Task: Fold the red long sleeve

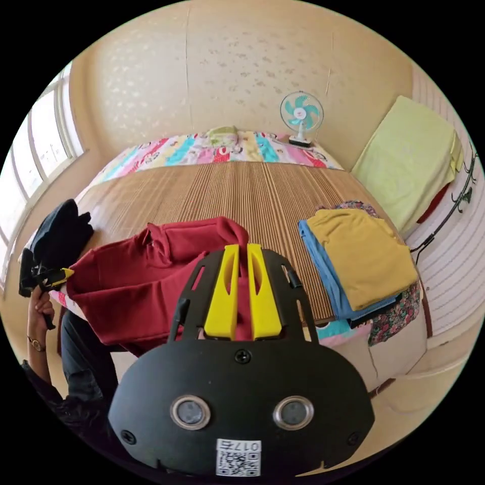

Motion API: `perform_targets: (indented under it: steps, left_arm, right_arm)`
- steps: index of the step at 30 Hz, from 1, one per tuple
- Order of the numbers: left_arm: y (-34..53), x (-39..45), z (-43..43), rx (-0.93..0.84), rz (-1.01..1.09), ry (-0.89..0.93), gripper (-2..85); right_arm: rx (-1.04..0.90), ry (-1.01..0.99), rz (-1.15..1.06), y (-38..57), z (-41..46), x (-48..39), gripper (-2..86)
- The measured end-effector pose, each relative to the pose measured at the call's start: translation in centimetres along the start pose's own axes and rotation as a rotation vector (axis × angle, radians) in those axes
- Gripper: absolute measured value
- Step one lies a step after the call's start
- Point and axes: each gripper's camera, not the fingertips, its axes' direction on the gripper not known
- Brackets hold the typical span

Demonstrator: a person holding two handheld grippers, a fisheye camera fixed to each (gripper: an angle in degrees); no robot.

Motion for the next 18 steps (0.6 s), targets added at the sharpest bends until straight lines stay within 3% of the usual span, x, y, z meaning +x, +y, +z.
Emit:
perform_targets:
  steps: [7, 9, 14, 18]
  left_arm:
    - [4.8, 11.1, -20.8, 0.537, 0.353, 0.318, 0.0]
    - [5.9, 13.6, -25.4, 0.609, 0.439, 0.333, -0.1]
    - [8.2, 19.1, -29.5, 0.713, 0.559, 0.367, -0.2]
    - [13.5, 25.1, -32.6, 0.886, 0.694, 0.206, -0.2]
  right_arm:
    - [0.756, -0.273, 0.081, 4.3, -27.7, 2.6, 1.6]
    - [0.853, -0.334, 0.087, 5.0, -31.2, 3.9, 1.6]
    - [0.877, -0.480, 0.128, 3.5, -33.9, 4.3, 1.6]
    - [1.059, -0.450, 0.179, 6.0, -38.2, 3.4, 1.7]
